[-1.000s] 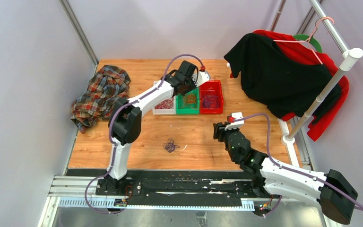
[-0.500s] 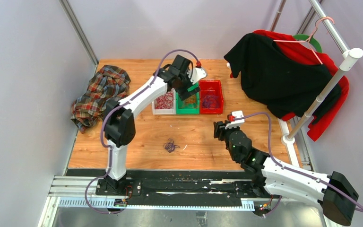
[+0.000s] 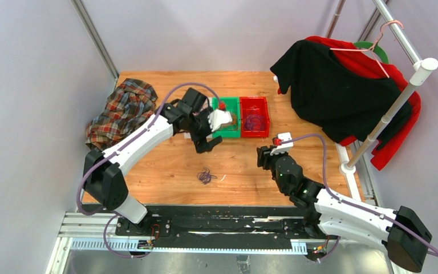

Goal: Untangle the cables

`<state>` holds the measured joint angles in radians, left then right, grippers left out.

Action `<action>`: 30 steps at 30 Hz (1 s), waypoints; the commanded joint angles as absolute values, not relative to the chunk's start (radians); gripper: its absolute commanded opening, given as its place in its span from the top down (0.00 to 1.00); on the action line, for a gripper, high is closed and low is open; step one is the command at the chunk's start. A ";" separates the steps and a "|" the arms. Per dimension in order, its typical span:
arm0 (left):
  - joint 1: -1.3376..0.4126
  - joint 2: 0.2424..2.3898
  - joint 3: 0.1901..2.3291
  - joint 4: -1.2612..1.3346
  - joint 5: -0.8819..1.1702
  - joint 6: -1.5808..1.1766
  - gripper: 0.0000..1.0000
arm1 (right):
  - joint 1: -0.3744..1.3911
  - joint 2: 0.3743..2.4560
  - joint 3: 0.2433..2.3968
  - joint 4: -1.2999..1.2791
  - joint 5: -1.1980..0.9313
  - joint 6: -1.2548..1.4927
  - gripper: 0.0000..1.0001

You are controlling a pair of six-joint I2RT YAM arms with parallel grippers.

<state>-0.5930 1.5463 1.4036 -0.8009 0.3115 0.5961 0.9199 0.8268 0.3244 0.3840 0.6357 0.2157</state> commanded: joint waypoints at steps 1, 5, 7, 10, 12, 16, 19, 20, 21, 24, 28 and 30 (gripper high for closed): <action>-0.595 1.531 1.240 -0.813 0.428 0.601 0.05 | 0.908 0.841 0.361 0.396 0.604 0.219 0.48; -0.595 1.542 1.124 -0.740 0.452 0.534 0.10 | 0.908 0.844 0.356 0.398 0.592 0.225 0.48; -0.598 1.551 1.083 -0.697 0.443 0.511 0.11 | 0.908 0.842 0.352 0.399 0.593 0.227 0.48; -0.598 1.566 1.035 -0.597 0.403 0.466 0.15 | 0.908 0.843 0.350 0.399 0.585 0.231 0.48; -0.598 1.584 1.018 -0.553 0.389 0.451 0.19 | 0.908 0.847 0.348 0.401 0.583 0.232 0.48; -0.598 1.636 1.020 -0.507 0.358 0.441 0.27 | 0.908 0.851 0.347 0.403 0.572 0.238 0.49; -0.600 1.664 1.014 -0.505 0.360 0.448 0.36 | 0.908 0.848 0.343 0.403 0.570 0.242 0.50; -0.602 1.670 1.009 -0.504 0.355 0.453 0.39 | 0.908 0.845 0.341 0.402 0.572 0.242 0.50; -0.603 1.670 1.002 -0.500 0.347 0.455 0.40 | 0.908 0.841 0.338 0.402 0.572 0.242 0.50; -0.610 1.653 0.979 -0.497 0.355 0.456 0.45 | 0.908 0.838 0.337 0.402 0.576 0.238 0.50; -0.636 1.619 0.954 -0.502 0.363 0.444 0.70 | 0.907 0.843 0.342 0.403 0.578 0.240 0.51; -0.649 1.597 0.949 -0.512 0.385 0.426 0.80 | 0.907 0.845 0.345 0.403 0.577 0.242 0.53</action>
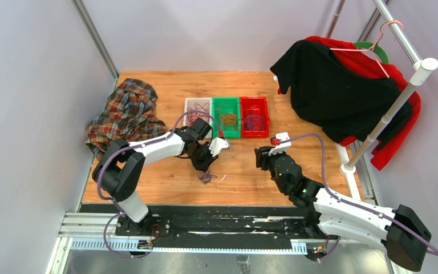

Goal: Untangle the cables

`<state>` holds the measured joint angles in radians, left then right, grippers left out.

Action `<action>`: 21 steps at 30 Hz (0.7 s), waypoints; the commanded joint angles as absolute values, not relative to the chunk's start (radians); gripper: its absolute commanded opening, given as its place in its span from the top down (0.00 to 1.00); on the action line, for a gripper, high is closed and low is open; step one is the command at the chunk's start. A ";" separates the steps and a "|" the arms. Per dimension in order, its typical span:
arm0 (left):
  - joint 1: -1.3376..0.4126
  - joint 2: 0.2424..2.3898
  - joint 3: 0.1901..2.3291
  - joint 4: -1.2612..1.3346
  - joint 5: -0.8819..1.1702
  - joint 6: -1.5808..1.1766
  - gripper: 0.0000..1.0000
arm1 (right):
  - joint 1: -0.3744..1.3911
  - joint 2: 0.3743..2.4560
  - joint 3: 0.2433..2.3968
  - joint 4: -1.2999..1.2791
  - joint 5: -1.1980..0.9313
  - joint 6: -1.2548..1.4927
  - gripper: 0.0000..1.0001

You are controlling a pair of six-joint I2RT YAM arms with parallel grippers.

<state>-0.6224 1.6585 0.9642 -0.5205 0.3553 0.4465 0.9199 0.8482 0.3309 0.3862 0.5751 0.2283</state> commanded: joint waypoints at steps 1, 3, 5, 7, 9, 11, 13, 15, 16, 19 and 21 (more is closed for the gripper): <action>-0.656 1.584 0.948 -0.517 0.394 0.413 0.85 | 0.907 0.843 0.346 0.403 0.577 0.242 0.54; -0.667 1.556 0.954 -0.530 0.412 0.389 0.96 | 0.907 0.840 0.350 0.402 0.575 0.241 0.56; -0.671 1.526 0.979 -0.551 0.430 0.368 0.99 | 0.907 0.836 0.351 0.402 0.569 0.242 0.57; -0.672 1.503 1.027 -0.591 0.437 0.357 0.99 | 0.907 0.835 0.356 0.404 0.549 0.245 0.57; -0.671 1.481 1.084 -0.634 0.440 0.349 0.99 | 0.907 0.842 0.361 0.418 0.514 0.249 0.56; -0.671 1.462 1.142 -0.665 0.443 0.337 0.99 | 0.907 0.856 0.370 0.439 0.469 0.256 0.50; -0.671 1.446 1.185 -0.692 0.447 0.317 0.99 | 0.907 0.880 0.382 0.476 0.386 0.264 0.43; -0.672 1.436 1.217 -0.711 0.453 0.293 0.99 | 0.907 0.913 0.402 0.514 0.309 0.272 0.38; -0.672 1.431 1.229 -0.717 0.457 0.281 0.99 | 0.908 0.933 0.416 0.529 0.279 0.279 0.36; -0.672 1.411 1.253 -0.727 0.465 0.255 0.99 | 0.911 0.987 0.462 0.562 0.206 0.308 0.32; -0.672 1.398 1.264 -0.736 0.471 0.253 0.99 | 0.916 1.018 0.488 0.598 0.167 0.322 0.32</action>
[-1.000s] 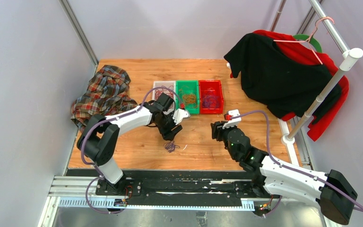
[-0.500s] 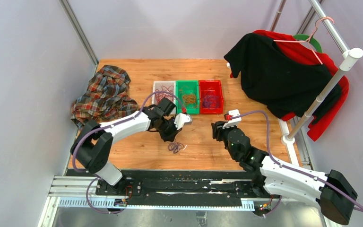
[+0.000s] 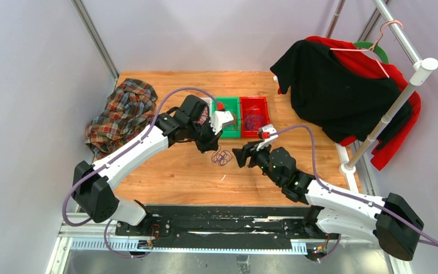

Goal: Untangle the cables

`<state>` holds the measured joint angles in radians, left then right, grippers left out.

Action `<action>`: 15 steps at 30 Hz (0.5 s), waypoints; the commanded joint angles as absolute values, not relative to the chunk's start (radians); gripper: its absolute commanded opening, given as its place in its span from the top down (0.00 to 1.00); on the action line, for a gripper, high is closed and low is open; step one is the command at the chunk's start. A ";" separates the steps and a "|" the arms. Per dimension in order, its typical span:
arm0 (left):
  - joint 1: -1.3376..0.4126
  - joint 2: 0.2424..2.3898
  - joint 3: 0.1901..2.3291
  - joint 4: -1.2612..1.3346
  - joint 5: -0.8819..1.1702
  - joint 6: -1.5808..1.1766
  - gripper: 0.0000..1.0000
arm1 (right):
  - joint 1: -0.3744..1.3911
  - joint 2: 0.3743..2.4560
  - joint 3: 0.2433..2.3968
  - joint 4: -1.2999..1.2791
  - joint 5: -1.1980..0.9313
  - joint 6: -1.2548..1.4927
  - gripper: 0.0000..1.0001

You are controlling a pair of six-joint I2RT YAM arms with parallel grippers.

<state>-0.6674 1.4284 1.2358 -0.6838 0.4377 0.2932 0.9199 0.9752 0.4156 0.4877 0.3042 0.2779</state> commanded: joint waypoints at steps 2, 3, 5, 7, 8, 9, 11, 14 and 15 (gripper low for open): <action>-0.672 1.388 1.277 -0.744 0.477 0.253 0.99 | 0.920 1.045 0.509 0.623 0.147 0.338 0.32; -0.672 1.384 1.282 -0.751 0.484 0.253 0.99 | 0.921 1.064 0.520 0.632 0.135 0.345 0.32; -0.673 1.377 1.292 -0.757 0.493 0.252 0.99 | 0.922 1.095 0.540 0.644 0.106 0.353 0.32; -0.675 1.372 1.301 -0.758 0.495 0.247 0.99 | 0.926 1.128 0.553 0.658 0.086 0.364 0.32; -0.676 1.371 1.307 -0.762 0.495 0.245 0.99 | 0.928 1.142 0.557 0.668 0.076 0.364 0.32; -0.677 1.373 1.312 -0.767 0.495 0.243 0.99 | 0.929 1.156 0.561 0.673 0.069 0.365 0.32; -0.678 1.371 1.323 -0.775 0.501 0.236 0.99 | 0.932 1.179 0.567 0.673 0.063 0.366 0.32; -0.678 1.364 1.336 -0.780 0.507 0.225 0.99 | 0.931 1.204 0.564 0.682 0.054 0.374 0.33; -0.679 1.362 1.341 -0.781 0.512 0.222 0.99 | 0.931 1.213 0.567 0.682 0.052 0.375 0.33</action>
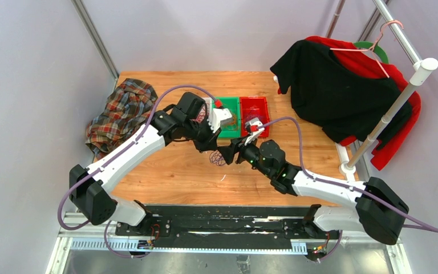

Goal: Untangle the cables

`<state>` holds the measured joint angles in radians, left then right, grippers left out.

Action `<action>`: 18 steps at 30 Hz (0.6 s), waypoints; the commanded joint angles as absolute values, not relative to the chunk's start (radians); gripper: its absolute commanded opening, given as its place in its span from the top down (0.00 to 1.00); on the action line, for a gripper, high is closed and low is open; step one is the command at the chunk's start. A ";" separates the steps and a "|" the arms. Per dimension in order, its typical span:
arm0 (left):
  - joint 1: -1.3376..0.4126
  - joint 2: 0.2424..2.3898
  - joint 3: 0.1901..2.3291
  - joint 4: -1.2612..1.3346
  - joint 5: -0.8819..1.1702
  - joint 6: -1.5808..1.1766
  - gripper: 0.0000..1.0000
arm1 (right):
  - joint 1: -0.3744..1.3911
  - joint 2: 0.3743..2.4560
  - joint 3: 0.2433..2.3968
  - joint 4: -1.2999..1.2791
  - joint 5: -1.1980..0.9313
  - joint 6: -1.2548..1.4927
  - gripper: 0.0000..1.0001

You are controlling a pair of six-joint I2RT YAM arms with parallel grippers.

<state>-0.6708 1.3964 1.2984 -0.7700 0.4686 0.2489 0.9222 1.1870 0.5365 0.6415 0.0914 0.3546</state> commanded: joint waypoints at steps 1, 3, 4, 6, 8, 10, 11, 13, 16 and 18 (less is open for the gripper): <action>-0.680 1.360 1.346 -0.782 0.515 0.218 0.99 | 0.931 1.224 0.572 0.680 0.048 0.371 0.34; -0.680 1.359 1.357 -0.790 0.524 0.210 0.99 | 0.931 1.252 0.582 0.669 0.048 0.376 0.36; -0.680 1.358 1.364 -0.791 0.530 0.206 0.99 | 0.931 1.263 0.584 0.673 0.046 0.381 0.36; -0.682 1.355 1.376 -0.792 0.549 0.188 0.99 | 0.931 1.288 0.595 0.685 0.039 0.391 0.38; -0.685 1.351 1.383 -0.792 0.572 0.170 0.99 | 0.931 1.311 0.609 0.690 0.036 0.402 0.39; -0.688 1.344 1.389 -0.794 0.580 0.164 0.99 | 0.931 1.323 0.612 0.702 0.034 0.411 0.41; -0.689 1.341 1.393 -0.796 0.581 0.165 0.99 | 0.931 1.326 0.611 0.710 0.034 0.414 0.42; -0.690 1.338 1.401 -0.808 0.569 0.180 0.99 | 0.931 1.323 0.603 0.712 0.035 0.416 0.46; -0.692 1.336 1.410 -0.833 0.518 0.242 0.99 | 0.932 1.282 0.560 0.720 0.042 0.417 0.50; -0.693 1.336 1.409 -0.841 0.488 0.277 0.99 | 0.931 1.235 0.524 0.718 0.059 0.417 0.50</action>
